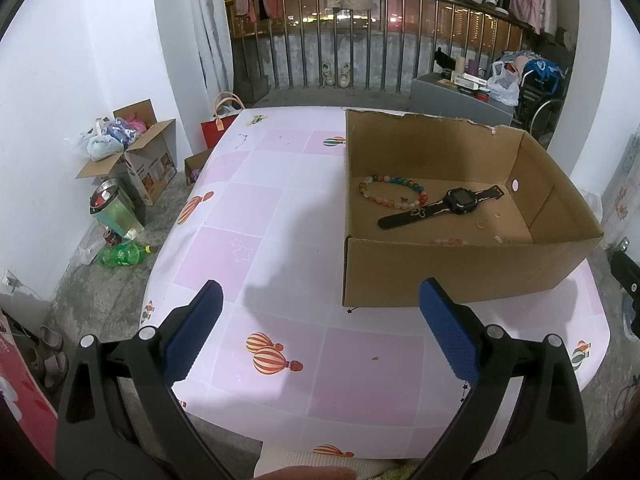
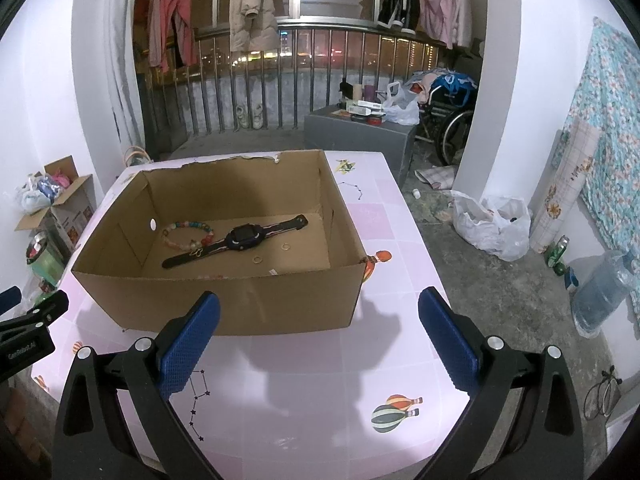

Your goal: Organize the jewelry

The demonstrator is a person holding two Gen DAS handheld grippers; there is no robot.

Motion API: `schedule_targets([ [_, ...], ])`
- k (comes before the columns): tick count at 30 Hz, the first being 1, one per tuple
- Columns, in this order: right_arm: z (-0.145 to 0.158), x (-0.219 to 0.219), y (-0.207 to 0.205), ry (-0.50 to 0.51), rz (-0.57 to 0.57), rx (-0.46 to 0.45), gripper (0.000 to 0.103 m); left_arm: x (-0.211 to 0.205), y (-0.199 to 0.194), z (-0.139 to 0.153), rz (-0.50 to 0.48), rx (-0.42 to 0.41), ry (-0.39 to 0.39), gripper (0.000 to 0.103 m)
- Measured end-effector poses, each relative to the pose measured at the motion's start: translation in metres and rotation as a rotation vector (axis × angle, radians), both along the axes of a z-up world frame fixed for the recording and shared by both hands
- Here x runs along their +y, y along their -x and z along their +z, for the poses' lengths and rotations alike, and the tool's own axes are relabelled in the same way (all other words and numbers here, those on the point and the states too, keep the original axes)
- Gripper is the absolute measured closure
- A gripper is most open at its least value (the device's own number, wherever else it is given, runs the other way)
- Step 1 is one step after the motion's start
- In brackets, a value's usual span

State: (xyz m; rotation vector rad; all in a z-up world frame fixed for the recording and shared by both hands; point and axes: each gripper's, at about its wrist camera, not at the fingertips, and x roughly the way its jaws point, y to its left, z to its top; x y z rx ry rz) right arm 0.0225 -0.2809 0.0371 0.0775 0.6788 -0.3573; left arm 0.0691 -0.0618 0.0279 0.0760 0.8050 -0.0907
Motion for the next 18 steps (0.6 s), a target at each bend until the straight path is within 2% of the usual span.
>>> schedule_targets([
  [18,0.0007,-0.0001,-0.0006,0.000,0.001,0.001,0.006,-0.0004,-0.0006,0.0003,0.000,-0.001,-0.002,0.008],
])
